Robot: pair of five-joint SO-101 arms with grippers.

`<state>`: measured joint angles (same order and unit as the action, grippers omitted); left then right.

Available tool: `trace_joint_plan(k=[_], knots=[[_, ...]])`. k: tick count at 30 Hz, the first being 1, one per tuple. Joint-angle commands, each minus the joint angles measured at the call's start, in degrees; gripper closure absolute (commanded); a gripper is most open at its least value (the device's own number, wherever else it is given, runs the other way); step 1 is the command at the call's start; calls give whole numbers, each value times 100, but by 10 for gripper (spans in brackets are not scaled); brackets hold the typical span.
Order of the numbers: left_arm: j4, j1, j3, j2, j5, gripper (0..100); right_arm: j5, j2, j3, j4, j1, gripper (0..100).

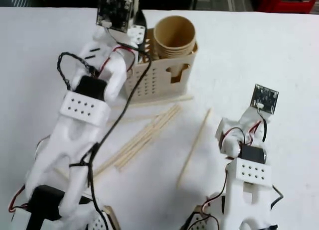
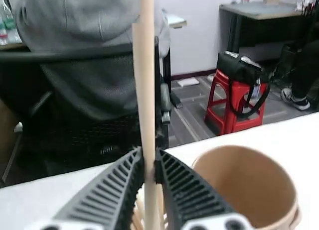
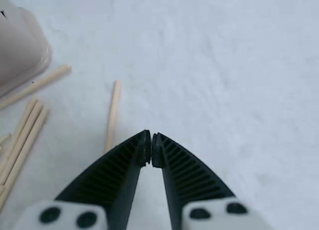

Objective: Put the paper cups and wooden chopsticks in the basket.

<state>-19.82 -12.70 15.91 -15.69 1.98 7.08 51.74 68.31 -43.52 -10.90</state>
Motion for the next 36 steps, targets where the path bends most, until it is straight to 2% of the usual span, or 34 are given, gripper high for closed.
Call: trace_joint_plan(k=[1,4,7,14,22,29,33,36], knots=[[97,57,9,-277,-35,972,9,136,-53,84,-4,981],[-316,75,-149,-303,-53,912,9,136,-53,84,-4,981],[-1187,75,-431,-549,-62,867,9,136,-53,84,-4,981],[-2505,75,-879,-1446,-18,841,9,136,-44,84,-4,981],[-4343,347,-712,-2651,844,842,9,189,-70,48,242,981],[-4510,1358,765,-4101,870,842,9,189,-281,-22,884,981],[-4492,1965,2004,-5015,870,841,18,136,-642,-585,1516,981],[-4132,2378,2980,-5622,879,840,378,136,-1196,-1218,1912,980]])
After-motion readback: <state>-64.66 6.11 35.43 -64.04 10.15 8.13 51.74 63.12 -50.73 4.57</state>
